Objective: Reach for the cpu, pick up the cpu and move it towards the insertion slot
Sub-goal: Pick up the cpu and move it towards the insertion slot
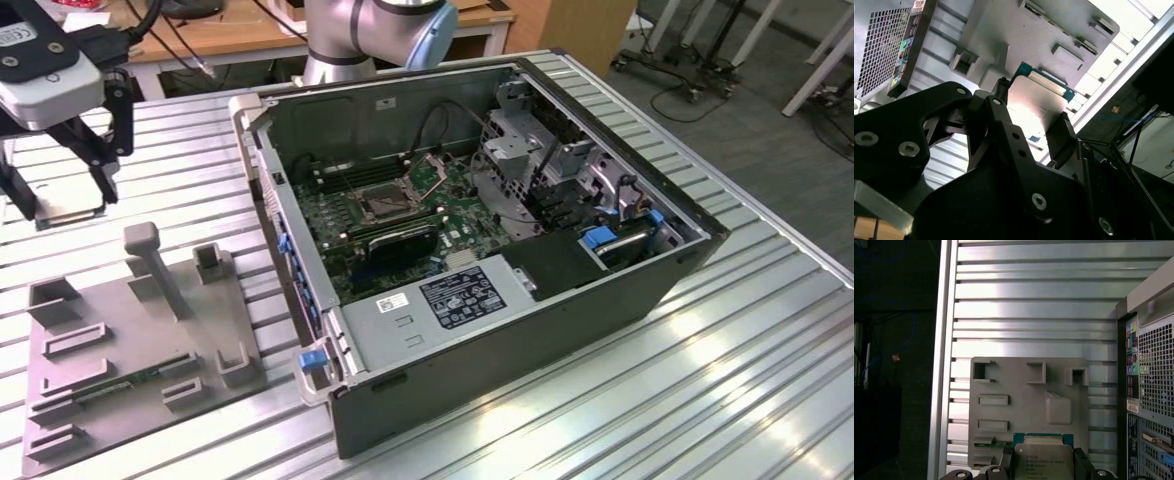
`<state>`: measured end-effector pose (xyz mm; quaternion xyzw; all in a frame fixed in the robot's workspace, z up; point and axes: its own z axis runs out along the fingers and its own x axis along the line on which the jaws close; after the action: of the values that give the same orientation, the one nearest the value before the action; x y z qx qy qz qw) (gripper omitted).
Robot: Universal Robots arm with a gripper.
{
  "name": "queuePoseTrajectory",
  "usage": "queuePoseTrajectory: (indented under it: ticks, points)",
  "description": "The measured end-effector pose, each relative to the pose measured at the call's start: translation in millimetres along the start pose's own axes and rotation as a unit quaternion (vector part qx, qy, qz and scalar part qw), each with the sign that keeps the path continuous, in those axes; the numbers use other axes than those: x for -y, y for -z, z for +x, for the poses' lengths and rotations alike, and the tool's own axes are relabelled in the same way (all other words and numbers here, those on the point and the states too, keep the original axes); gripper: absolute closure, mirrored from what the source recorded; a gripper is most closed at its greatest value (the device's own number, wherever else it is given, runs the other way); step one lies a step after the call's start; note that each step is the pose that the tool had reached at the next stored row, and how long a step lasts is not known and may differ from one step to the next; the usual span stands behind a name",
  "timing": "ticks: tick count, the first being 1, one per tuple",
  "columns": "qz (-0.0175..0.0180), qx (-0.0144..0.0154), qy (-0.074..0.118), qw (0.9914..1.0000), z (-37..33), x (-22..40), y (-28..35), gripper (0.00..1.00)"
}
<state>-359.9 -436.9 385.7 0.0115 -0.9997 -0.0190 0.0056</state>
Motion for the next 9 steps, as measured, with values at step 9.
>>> queuePoseTrajectory:
  ticks: [9]
  points:
    - [0.0002,0.0000,0.000,1.00000,-2.7,0.0,1.3,0.45]
